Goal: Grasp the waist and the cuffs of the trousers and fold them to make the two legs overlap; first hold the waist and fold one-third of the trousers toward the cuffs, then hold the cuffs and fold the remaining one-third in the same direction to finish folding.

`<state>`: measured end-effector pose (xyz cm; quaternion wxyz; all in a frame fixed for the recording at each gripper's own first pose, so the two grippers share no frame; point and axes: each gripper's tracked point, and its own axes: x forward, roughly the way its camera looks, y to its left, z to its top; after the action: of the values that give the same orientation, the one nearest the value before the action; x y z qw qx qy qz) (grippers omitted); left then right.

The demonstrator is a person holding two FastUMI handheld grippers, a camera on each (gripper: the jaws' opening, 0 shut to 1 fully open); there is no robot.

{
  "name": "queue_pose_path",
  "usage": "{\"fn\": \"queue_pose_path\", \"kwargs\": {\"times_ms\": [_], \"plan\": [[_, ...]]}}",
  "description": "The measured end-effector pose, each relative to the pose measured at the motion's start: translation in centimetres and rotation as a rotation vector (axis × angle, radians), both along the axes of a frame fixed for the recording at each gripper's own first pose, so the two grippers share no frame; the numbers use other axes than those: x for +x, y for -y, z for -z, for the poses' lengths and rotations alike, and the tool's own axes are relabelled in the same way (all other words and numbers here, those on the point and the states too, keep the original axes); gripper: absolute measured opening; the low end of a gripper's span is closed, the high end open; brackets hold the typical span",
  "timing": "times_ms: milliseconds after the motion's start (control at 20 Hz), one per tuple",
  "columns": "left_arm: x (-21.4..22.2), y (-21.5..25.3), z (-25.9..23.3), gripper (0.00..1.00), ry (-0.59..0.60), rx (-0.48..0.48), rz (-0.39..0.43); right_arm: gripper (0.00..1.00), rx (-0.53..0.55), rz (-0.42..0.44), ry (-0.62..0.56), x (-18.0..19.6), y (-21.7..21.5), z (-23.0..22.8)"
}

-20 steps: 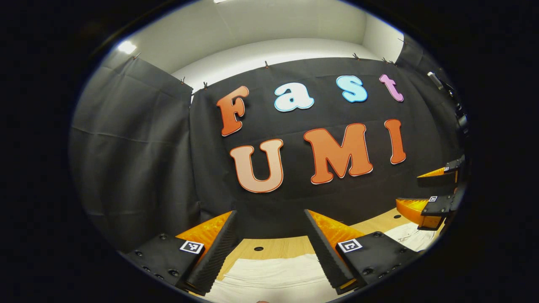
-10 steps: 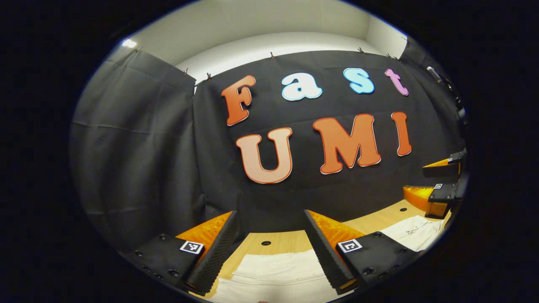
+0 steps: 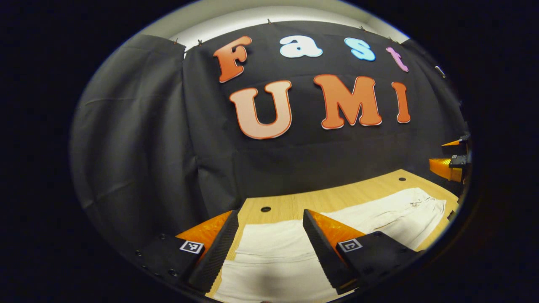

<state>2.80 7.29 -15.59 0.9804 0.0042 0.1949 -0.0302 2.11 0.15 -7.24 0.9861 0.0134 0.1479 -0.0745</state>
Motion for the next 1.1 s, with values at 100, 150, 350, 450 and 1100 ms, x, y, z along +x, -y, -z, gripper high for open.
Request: {"fn": "queue_pose_path", "kwargs": {"times_ms": [100, 150, 350, 450, 1100], "plan": [[-0.3, -0.1, 1.7, 1.00, -0.076, -0.017, -0.027, 0.98, 0.001, 0.005, -0.062, 0.2, 1.7, 2.1], [-0.4, -0.1, 2.8, 1.00, -0.122, -0.033, -0.043, 0.99, 0.013, -0.001, -0.094, 0.2, 2.5, 3.1], [-2.8, -0.7, 7.0, 0.98, -0.297, -0.107, -0.127, 0.98, 0.158, -0.008, -0.225, 0.7, 4.4, 7.6], [-4.1, -0.8, 8.9, 1.00, -0.383, -0.144, -0.173, 0.99, 0.218, 0.008, -0.284, 0.5, 5.7, 9.8], [-12.9, -2.1, 19.5, 1.00, -0.840, -0.508, -0.417, 0.96, 0.435, 0.136, -0.508, -1.3, 12.4, 18.6]]}}
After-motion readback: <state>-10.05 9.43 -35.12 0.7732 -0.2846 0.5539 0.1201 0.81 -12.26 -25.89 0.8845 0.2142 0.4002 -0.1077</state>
